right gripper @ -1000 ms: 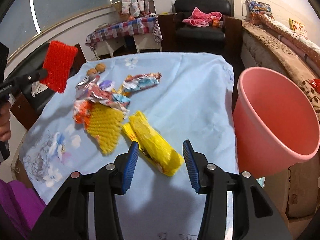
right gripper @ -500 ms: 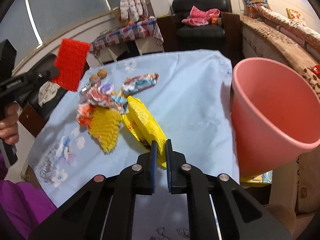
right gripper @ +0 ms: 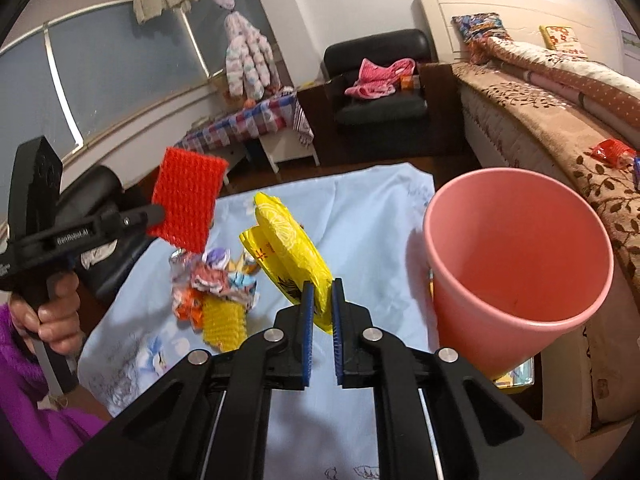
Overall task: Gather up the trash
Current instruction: 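Carry the red net and yellow wrapper over the bucket and release both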
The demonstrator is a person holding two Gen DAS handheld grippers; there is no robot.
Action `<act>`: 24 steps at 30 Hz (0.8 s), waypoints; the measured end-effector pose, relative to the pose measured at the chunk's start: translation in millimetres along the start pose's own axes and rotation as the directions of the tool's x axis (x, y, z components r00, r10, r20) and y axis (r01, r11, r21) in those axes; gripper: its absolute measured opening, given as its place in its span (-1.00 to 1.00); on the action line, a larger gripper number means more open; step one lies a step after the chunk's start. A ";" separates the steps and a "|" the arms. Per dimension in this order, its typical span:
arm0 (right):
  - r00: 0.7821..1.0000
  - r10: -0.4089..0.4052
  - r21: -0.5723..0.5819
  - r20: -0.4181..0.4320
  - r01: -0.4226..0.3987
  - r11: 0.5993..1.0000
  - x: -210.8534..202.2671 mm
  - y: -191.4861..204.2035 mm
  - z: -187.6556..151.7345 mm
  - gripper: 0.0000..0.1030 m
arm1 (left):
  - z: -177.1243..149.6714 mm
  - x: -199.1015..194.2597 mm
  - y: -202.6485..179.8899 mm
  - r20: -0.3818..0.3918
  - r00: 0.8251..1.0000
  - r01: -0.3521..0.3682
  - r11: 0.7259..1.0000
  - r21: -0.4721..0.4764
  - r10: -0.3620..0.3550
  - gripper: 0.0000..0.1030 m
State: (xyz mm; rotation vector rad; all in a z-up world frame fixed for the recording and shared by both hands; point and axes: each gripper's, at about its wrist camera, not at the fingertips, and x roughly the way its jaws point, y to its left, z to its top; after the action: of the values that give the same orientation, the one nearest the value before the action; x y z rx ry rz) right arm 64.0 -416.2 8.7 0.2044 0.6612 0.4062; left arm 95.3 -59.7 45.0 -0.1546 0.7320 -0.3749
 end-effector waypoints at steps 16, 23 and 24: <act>0.980 -0.157 0.173 0.120 0.135 0.976 -30.0 -61.0 29.1 -0.83 | 27.0 28.8 -50.4 -0.002 0.998 0.063 0.997 0.050 -0.063 -0.83; 0.962 -0.241 0.234 0.126 0.207 0.950 -36.4 -91.7 29.3 -0.83 | 35.4 55.0 -97.0 -0.037 0.992 0.126 0.988 0.093 -0.123 -0.83; 0.960 -0.250 0.241 0.123 0.216 0.946 -36.2 -96.5 28.4 -0.83 | 35.7 58.8 -103.1 -0.039 0.991 0.129 0.986 0.103 -0.125 -0.83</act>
State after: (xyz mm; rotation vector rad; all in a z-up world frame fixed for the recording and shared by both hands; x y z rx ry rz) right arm 85.0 -520.3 20.7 0.3651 0.5722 0.0847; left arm 130.7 -177.3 62.1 -0.0965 0.7348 -0.5377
